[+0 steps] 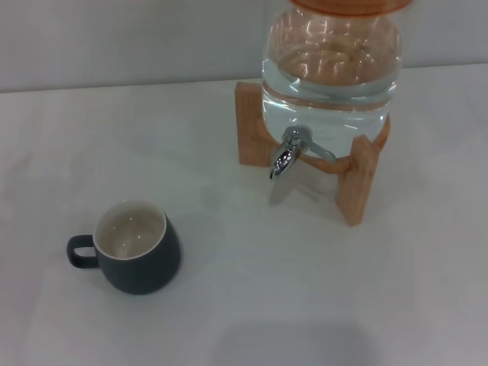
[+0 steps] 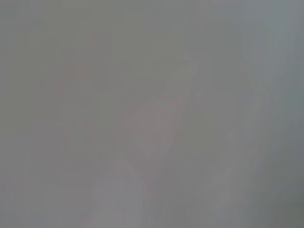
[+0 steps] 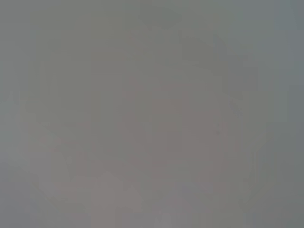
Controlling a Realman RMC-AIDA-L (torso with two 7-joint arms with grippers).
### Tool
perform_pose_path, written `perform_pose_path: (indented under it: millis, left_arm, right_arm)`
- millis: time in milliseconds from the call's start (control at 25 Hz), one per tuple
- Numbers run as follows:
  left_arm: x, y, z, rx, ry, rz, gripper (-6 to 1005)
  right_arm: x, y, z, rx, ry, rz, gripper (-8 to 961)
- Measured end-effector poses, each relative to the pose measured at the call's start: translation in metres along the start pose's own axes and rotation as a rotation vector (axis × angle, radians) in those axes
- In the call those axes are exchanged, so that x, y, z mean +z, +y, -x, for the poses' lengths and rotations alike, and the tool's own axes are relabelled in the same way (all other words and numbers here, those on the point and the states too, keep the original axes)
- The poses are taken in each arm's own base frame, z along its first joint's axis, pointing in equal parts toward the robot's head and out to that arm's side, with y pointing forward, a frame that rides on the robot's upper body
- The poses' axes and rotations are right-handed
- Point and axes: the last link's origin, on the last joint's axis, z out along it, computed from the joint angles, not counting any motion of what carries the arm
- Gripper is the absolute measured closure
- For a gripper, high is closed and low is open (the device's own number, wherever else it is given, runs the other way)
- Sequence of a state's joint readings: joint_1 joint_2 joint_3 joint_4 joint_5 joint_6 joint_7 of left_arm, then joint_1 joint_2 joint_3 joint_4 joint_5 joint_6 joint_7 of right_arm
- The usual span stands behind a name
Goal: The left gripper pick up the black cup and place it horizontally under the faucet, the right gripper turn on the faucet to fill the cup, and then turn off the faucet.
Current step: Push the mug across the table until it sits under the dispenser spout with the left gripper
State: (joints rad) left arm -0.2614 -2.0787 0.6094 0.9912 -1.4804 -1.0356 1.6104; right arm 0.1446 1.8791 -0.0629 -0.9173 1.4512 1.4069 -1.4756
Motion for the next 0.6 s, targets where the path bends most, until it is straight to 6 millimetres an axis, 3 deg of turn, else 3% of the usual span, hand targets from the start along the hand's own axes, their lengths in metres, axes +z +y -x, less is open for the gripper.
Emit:
perform_pose_path:
  millis: [240,600]
  left_arm:
    - [-0.012,-0.004,0.008,-0.017,-0.018,-0.010,138]
    - [-0.060,-0.006,0.028,-0.091,-0.106,0.004,138]
  right_arm:
    - [0.003,0.001,0.002,-0.002,-0.005,0.004,109]
    - [0.005,-0.001,-0.005,0.014,0.001,0.000,109]
